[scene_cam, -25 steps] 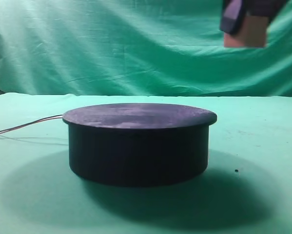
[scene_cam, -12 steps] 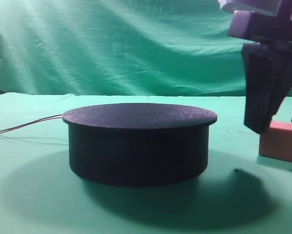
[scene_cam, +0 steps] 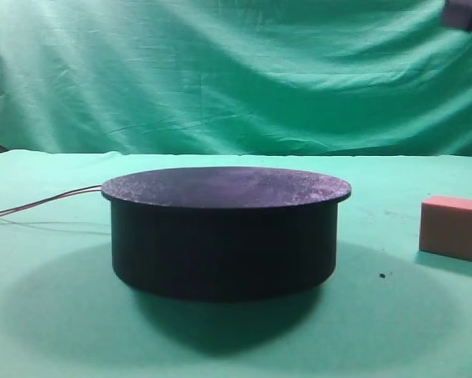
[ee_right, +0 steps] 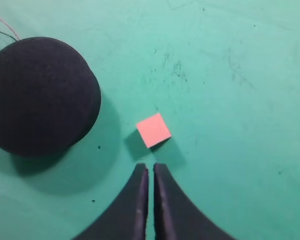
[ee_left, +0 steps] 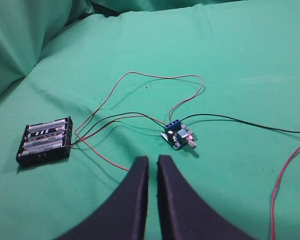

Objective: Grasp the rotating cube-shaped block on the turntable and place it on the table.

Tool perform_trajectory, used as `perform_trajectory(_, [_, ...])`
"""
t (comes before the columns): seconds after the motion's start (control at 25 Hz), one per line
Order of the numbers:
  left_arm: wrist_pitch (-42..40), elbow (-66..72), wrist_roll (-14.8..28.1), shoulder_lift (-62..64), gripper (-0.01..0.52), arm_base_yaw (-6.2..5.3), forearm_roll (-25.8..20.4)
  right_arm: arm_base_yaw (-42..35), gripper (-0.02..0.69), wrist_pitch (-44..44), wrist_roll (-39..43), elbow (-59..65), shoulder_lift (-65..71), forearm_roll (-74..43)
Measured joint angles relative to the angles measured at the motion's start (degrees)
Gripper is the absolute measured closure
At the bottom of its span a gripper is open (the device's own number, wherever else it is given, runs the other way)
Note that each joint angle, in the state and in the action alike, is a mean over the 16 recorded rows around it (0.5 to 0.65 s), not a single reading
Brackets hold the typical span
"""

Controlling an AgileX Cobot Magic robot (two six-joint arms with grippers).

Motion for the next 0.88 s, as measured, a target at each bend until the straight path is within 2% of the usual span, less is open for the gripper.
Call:
perform_trajectory(0.4, [0.00, 0.00, 0.00, 0.00, 0.514, 0.00, 0.00, 0.00, 0.665, 0.22, 1.33, 6.02, -11.42, 0.01])
perform_trajectory(0.68, [0.00, 0.00, 0.00, 0.00, 0.514, 0.00, 0.00, -0.51, 0.665, -2.58, -6.03, 7.18, -14.47, 0.24])
perform_trajectory(0.88, [0.00, 0.00, 0.00, 0.00, 0.514, 0.00, 0.00, -3.70, 0.665, -8.20, -13.51, 9.13, -17.16, 0.96])
